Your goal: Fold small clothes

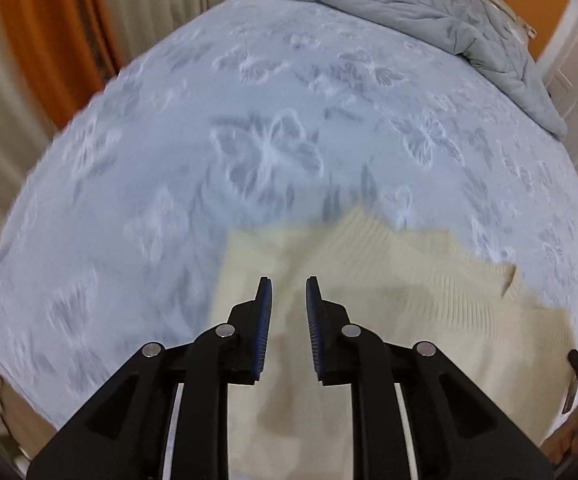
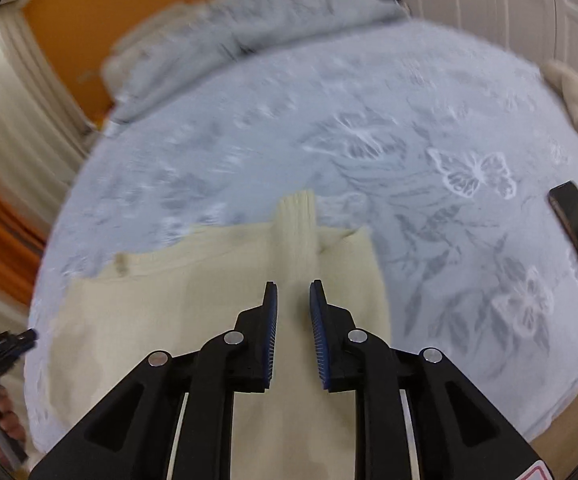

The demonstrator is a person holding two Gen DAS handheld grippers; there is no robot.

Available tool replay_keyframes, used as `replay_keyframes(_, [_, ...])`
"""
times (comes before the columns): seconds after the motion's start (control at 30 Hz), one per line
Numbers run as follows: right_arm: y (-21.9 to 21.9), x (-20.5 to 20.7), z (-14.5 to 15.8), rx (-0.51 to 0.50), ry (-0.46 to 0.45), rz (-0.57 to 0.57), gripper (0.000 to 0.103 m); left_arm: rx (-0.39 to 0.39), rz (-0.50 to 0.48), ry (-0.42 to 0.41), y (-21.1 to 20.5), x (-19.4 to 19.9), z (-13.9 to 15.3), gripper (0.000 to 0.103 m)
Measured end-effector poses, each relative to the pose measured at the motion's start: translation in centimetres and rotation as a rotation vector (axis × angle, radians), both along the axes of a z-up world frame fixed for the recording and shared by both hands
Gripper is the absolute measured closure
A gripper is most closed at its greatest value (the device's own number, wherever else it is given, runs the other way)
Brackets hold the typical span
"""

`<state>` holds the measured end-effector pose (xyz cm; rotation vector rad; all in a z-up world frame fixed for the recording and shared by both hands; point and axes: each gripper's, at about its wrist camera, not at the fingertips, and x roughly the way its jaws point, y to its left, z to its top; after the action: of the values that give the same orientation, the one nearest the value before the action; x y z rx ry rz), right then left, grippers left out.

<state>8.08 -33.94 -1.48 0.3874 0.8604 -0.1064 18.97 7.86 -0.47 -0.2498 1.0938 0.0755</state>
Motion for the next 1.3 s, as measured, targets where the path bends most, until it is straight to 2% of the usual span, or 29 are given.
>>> replay_keyframes(0.03, [1.3, -1.4, -0.1, 0.005, 0.010, 0.037, 0.084, -0.035, 0.003, -0.020, -0.2, -1.5, -0.2, 0.072])
replay_keyframes(0.07, [2.4, -2.1, -0.3, 0.006, 0.023, 0.057, 0.084, -0.059, 0.018, -0.038, -0.4, -3.2, -0.3, 0.050])
replay_keyframes(0.1, [3.3, -2.7, -0.7, 0.010, 0.044, 0.080, 0.084, -0.070, 0.051, -0.069, -0.9, -5.8, -0.6, 0.036])
replay_keyframes(0.13, [4.7, -3.3, -1.3, 0.019, 0.078, 0.112, 0.084, -0.079, 0.072, -0.098, -1.3, -8.0, -0.9, 0.033])
replay_keyframes(0.2, [7.1, -3.8, -2.1, 0.024, 0.114, 0.163, 0.084, -0.104, 0.056, -0.099, -2.3, -10.5, -2.0, 0.033])
replay_keyframes(0.27, [10.0, -3.9, -2.5, -0.007, 0.131, 0.232, 0.084, -0.124, -0.017, -0.065, -4.1, -11.5, -3.2, 0.033])
replay_keyframes(0.4, [16.8, -3.6, -3.1, -0.013, 0.135, 0.353, 0.084, -0.086, -0.136, -0.074, -6.0, -12.1, -3.5, 0.033])
replay_keyframes(0.53, [20.5, -2.9, -4.4, -0.061, 0.159, 0.411, 0.084, -0.111, -0.138, -0.010, -4.9, -12.5, -5.6, 0.033])
replay_keyframes(0.6, [19.7, -2.7, -5.2, -0.114, 0.187, 0.384, 0.085, -0.097, -0.102, 0.019, -3.8, -13.2, -6.5, 0.033])
replay_keyframes(0.7, [15.4, -2.5, -6.0, -0.159, 0.234, 0.257, 0.087, -0.172, -0.036, 0.093, -1.4, -13.4, -8.4, 0.031])
replay_keyframes(0.77, [11.6, -2.5, -6.3, -0.170, 0.267, 0.149, 0.089, -0.211, -0.017, 0.090, -0.8, -13.7, -8.7, 0.031])
replay_keyframes(0.83, [7.5, -3.1, -6.3, -0.110, 0.292, 0.014, 0.093, -0.191, -0.030, 0.086, -0.9, -13.7, -8.5, 0.031])
replay_keyframes(0.87, [5.7, -3.6, -6.0, -0.029, 0.279, -0.049, 0.093, -0.178, -0.039, 0.082, -1.0, -13.8, -8.5, 0.031])
replay_keyframes(0.93, [4.1, -4.3, -5.5, 0.030, 0.246, -0.109, 0.088, -0.170, -0.046, 0.077, -1.0, -14.0, -8.5, 0.031])
replay_keyframes(1.07, [4.5, -5.1, -5.8, 0.026, 0.232, -0.086, 0.083, -0.163, -0.040, 0.078, -1.0, -14.3, -8.5, 0.028])
replay_keyframes(1.2, [4.9, -5.1, -5.4, 0.014, 0.205, -0.053, 0.071, -0.147, -0.010, 0.074, -2.1, -14.2, -8.5, 0.024])
replay_keyframes(1.3, [5.5, -5.2, -5.2, -0.002, 0.193, -0.024, 0.070, -0.139, -0.002, 0.057, -2.7, -14.8, -8.5, 0.021])
